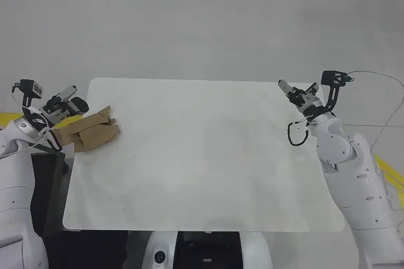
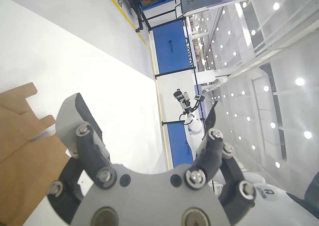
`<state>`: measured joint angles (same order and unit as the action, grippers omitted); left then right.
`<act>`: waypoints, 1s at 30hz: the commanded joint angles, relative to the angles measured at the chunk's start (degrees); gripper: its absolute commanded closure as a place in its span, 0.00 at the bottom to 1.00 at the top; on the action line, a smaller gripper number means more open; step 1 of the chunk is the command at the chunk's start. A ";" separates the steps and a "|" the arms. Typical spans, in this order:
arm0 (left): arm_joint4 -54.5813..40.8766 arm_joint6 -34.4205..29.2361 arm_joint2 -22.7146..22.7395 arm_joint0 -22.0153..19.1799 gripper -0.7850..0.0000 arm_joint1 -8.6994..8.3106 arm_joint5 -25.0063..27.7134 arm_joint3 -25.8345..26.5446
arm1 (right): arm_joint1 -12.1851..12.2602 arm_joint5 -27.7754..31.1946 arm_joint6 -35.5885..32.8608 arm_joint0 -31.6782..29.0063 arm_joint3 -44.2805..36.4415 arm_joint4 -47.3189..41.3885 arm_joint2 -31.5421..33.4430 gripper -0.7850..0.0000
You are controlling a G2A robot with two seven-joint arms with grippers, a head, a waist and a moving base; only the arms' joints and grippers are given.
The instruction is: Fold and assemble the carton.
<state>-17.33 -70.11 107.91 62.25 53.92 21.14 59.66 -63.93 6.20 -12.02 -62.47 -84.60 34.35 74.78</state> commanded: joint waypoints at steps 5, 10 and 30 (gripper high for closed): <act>0.00 0.00 0.00 0.00 0.00 0.00 0.00 0.00 | 0.00 0.00 0.00 0.00 0.00 0.00 0.00 0.00; 0.00 0.00 0.00 0.00 0.00 0.00 0.00 0.00 | 0.00 0.00 0.00 0.00 0.00 0.00 0.00 0.00; 7.12 8.13 5.12 0.98 0.00 -2.61 -1.51 -3.97 | 0.00 0.00 0.00 0.00 0.00 0.00 0.00 0.00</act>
<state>-10.68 -62.08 112.66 63.59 51.57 19.75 56.73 -63.93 6.20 -12.02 -62.47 -84.60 34.35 74.78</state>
